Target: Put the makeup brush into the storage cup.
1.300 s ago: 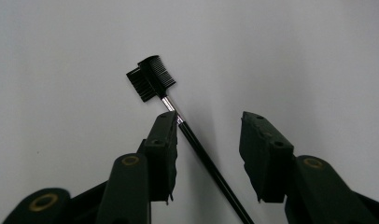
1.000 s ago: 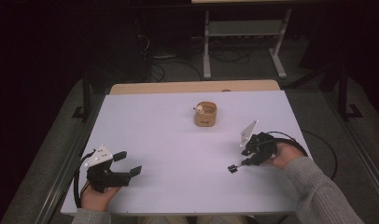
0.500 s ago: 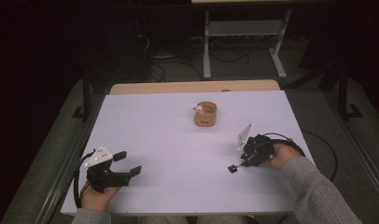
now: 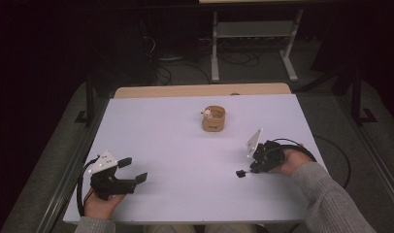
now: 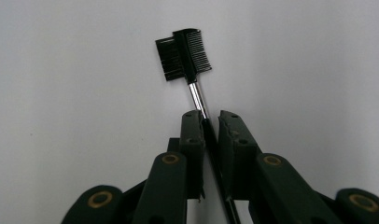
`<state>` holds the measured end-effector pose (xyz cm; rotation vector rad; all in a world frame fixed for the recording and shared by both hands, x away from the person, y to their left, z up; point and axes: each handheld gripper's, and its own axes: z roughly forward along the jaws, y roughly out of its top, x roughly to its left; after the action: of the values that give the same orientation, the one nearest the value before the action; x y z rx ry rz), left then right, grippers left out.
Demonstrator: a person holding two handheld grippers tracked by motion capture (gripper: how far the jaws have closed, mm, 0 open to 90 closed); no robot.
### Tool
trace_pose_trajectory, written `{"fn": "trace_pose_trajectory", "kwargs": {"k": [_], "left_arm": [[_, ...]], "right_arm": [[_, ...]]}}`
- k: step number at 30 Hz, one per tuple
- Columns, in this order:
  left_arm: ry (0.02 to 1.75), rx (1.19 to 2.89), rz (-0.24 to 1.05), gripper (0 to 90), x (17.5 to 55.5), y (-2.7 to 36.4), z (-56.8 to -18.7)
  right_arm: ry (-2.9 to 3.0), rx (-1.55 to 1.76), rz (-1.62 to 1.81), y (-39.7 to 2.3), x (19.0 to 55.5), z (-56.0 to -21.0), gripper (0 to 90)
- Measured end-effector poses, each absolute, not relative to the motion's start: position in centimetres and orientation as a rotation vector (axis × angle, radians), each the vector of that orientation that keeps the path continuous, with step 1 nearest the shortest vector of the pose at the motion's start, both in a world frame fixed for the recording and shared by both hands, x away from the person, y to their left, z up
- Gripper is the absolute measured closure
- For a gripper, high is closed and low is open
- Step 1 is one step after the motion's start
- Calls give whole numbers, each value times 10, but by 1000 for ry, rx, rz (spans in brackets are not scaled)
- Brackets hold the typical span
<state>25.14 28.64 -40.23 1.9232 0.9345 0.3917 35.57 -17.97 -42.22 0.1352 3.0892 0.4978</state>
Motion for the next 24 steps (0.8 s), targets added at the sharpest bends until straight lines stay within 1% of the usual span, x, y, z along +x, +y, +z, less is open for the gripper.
{"fn": "trace_pose_trajectory", "kwargs": {"k": [6, 24], "left_arm": [[933, 1926, 393, 167, 251, 286, -402], [932, 1930, 394, 167, 251, 287, -402]], "right_arm": [[3105, 121, 521, -181, 358, -423, 847], [3125, 147, 546, -183, 361, -423, 849]]}}
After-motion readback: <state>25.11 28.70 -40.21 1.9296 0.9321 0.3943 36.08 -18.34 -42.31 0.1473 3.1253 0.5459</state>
